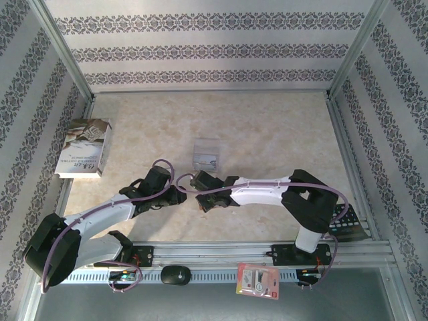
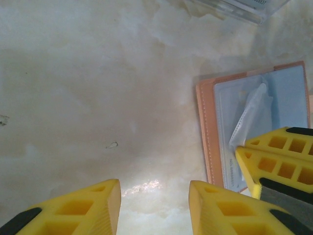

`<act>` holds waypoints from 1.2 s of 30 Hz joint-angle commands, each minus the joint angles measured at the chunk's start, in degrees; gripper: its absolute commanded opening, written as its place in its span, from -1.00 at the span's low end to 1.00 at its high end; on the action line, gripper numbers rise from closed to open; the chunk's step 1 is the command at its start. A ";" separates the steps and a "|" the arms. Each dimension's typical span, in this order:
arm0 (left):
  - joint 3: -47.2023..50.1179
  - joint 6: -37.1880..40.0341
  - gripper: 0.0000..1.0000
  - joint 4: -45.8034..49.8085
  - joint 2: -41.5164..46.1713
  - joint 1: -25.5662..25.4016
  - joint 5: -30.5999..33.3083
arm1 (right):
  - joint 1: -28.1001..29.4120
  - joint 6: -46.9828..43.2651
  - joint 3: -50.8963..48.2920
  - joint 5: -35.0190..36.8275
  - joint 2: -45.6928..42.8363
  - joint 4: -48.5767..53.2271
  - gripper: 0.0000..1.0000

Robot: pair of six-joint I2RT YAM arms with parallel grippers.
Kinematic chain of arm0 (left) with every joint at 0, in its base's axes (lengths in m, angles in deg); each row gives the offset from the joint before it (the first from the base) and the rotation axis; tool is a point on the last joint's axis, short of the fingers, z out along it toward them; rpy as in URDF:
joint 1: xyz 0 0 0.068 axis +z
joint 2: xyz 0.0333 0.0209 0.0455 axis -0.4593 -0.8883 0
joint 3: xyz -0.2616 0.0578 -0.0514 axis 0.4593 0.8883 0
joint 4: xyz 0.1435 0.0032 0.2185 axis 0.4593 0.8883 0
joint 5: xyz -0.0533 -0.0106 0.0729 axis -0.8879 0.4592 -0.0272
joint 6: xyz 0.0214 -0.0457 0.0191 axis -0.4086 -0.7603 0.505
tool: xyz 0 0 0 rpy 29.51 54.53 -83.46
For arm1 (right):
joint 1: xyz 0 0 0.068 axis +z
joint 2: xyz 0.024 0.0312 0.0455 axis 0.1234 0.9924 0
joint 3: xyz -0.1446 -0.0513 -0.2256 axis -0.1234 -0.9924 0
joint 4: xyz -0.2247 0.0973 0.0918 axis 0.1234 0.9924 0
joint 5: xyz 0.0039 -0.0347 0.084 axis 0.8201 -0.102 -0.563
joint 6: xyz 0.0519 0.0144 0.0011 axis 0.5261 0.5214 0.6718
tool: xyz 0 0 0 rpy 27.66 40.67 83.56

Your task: Take the credit cards out of the card holder

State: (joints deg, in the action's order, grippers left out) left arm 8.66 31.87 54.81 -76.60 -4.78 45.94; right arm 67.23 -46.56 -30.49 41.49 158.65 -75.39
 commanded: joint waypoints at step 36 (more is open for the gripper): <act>-6.71 -4.45 -0.54 -13.20 -20.12 -8.41 -0.07 | -5.18 13.55 -14.04 -12.92 -9.06 -26.09 -1.00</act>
State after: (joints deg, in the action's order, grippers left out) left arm 1.65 28.68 44.86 -95.37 -11.81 46.23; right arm 62.31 -34.06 -44.39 29.62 150.93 -98.29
